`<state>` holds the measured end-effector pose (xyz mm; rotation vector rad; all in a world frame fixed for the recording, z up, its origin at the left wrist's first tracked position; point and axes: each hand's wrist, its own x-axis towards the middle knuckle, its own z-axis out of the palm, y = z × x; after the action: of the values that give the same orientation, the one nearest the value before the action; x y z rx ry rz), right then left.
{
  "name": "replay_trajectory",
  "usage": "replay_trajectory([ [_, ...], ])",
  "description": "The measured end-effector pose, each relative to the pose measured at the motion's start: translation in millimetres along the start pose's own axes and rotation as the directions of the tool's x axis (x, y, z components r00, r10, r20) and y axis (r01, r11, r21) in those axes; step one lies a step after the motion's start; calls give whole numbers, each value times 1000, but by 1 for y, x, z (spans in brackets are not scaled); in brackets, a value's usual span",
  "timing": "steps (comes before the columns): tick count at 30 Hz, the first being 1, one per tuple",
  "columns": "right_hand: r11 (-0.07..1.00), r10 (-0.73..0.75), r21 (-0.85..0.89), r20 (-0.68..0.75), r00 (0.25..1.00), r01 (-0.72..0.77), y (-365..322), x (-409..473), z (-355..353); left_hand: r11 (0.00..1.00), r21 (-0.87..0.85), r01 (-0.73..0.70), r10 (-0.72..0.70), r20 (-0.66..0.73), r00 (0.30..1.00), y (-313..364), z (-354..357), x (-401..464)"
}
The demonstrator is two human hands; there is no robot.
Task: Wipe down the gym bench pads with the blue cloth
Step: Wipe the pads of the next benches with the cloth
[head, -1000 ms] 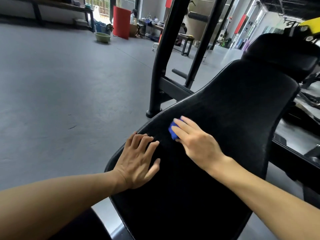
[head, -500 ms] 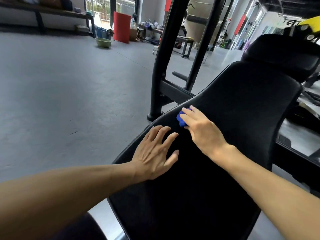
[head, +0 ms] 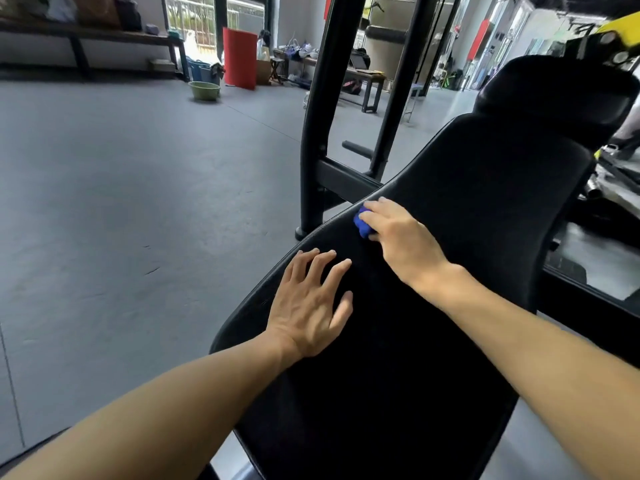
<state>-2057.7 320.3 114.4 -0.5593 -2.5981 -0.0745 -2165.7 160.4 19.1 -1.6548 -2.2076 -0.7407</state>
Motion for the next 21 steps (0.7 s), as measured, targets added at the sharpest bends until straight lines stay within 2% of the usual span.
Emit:
replay_trajectory([
  [3, 999, 39, 24, 9, 999, -39, -12, 45, 15, 1000, 3, -11, 11, -2, 1000, 0, 0, 0],
  [5, 1000, 25, 10, -24, 999, -24, -7, 38, 18, 1000, 7, -10, 10, -9, 1000, -1, 1, -1],
  [12, 999, -37, 10, -54, 998, 38, 11, -71, -10, 994, 106, -24, 21, 31, 999, 3, -4, 3],
  [15, 1000, -16, -10, -45, 999, 16, 9, -103, -30, 988, 152, -27, 14, 86, 996, 4, -7, 5],
  [19, 1000, 20, 15, -3, 1000, -20, 2, -139, -43, 991, 127, 32, -57, 197, 979, 8, -14, -4],
  [21, 994, 90, 60, -15, 996, -89, -7, -150, -41, 992, 117, 37, -62, 225, 972, 15, -19, -21],
])
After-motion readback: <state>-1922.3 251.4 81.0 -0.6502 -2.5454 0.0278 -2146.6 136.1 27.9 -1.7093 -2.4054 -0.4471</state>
